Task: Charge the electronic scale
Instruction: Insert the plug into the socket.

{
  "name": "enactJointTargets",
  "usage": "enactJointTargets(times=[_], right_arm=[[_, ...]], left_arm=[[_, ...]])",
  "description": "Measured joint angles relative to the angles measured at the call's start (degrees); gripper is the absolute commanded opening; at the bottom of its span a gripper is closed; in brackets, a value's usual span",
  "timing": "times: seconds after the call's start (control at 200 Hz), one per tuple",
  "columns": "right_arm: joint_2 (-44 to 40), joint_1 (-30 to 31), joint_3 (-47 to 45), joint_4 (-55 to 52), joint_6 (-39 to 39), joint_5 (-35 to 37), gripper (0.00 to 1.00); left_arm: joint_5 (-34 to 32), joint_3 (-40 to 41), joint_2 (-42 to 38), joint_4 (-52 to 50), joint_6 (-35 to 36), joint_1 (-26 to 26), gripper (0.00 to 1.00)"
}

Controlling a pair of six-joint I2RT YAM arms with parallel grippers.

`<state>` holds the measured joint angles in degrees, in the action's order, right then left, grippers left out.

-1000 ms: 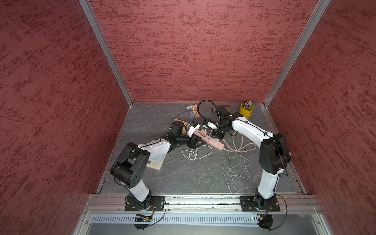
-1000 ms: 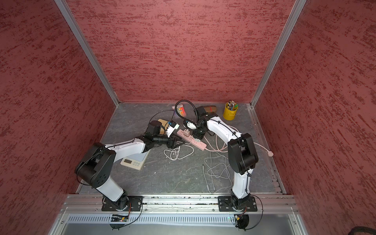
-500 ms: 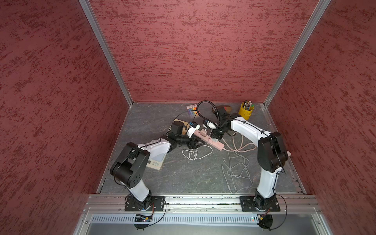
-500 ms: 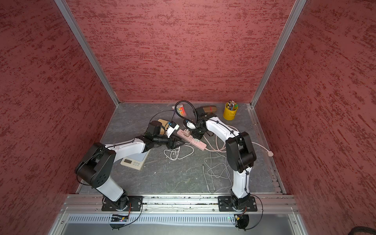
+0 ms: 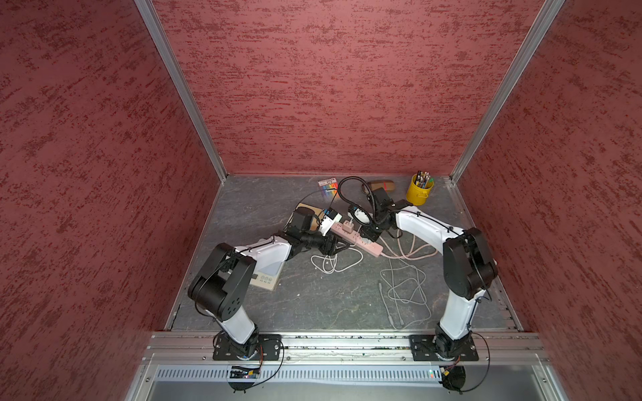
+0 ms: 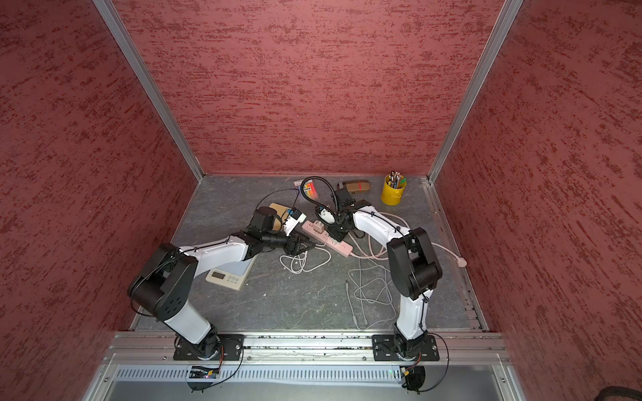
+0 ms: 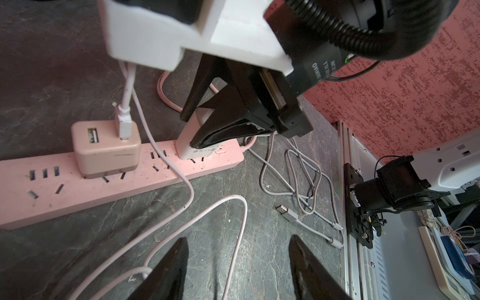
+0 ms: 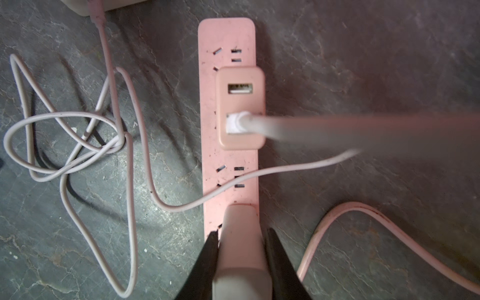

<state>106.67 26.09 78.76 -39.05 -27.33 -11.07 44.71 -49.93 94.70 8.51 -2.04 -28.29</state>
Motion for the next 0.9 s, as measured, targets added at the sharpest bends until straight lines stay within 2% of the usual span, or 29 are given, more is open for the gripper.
enactJointTargets(times=[0.296, 0.346, 0.401, 0.591, 0.761, 0.902], right_arm=[[-1.7, 1.1, -3.9, 5.4, 3.2, 1.3, 0.00], [-2.2, 1.1, -4.8, 6.4, 3.7, 1.5, 0.09], [-2.8, 1.2, -5.5, 7.3, 4.2, 1.8, 0.27], [-3.4, 1.9, -6.1, 5.9, 8.3, 5.4, 0.58], [-4.2, 1.9, -3.4, 4.0, 11.3, 6.8, 0.65], [-9.7, 1.9, -3.2, 4.5, 14.8, 7.7, 0.68]], left_arm=[[-0.2, 0.0, -0.2, -0.2, 0.4, 0.0, 0.62], [-0.2, 0.0, -0.5, -0.4, 0.5, 0.0, 0.62], [-0.3, 0.0, -0.9, -0.7, 0.9, 0.1, 0.62], [-1.4, 0.1, -3.2, -2.1, 2.4, 0.4, 0.62], [-2.9, 0.1, -6.2, -4.7, 4.2, 0.4, 0.63], [-4.2, 0.1, -9.3, -6.5, 6.6, -0.1, 0.63]])
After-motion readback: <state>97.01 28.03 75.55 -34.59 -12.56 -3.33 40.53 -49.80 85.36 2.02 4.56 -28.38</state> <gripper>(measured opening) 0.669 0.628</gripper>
